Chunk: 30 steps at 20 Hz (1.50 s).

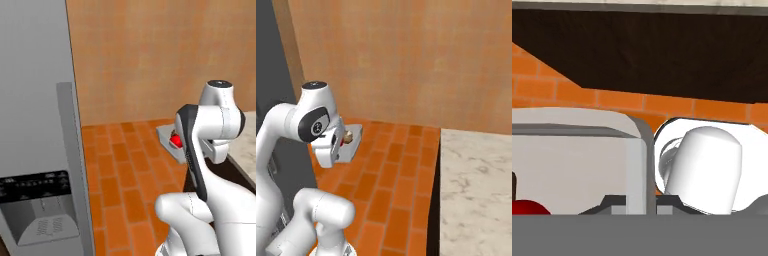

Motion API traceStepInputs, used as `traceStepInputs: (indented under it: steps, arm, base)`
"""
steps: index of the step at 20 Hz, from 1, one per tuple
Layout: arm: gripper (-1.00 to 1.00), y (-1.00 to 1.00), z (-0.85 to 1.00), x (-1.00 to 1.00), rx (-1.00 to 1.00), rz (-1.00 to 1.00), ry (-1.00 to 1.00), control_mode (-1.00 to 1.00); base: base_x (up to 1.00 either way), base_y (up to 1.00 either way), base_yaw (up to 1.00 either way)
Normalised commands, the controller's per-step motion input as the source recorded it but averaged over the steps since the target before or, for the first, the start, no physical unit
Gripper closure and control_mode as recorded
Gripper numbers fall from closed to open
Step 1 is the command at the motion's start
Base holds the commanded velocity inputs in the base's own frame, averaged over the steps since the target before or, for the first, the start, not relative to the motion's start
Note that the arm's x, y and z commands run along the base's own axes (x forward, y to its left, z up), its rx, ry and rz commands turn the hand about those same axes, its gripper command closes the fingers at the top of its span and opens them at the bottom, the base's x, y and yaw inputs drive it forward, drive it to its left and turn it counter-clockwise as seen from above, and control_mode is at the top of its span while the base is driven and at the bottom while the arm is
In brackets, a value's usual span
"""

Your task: Take the meat container that has the steak and place it on the second highest rack of the freezer. Then take the vegetable container that has the tomato and mushroom and place it on the highest rack of the freezer.

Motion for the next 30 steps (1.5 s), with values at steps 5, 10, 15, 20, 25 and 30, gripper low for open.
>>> traceStepInputs:
  steps: [5,10,15,20,25,30]
  arm:
    - [1.0,0.0,0.0,0.0,0.0,0.0,0.0,1.0]
    - [1.0,0.0,0.0,0.0,0.0,0.0,0.0,1.0]
    - [1.0,0.0,0.0,0.0,0.0,0.0,0.0,1.0]
    - [1.0,0.0,0.0,0.0,0.0,0.0,0.0,1.0]
    - [1.0,0.0,0.0,0.0,0.0,0.0,0.0,1.0]
    - [1.0,0.0,0.0,0.0,0.0,0.0,0.0,1.0]
  base:
    - [0.74,-0.32,0.0]
    - [0.86,-0.4,0.01]
    - [0.9,-0.47,0.07]
    - [0.93,-0.31,0.07]
    - [0.44,-0.03,0.35]
    - [-0.11,-0.06,0.93]
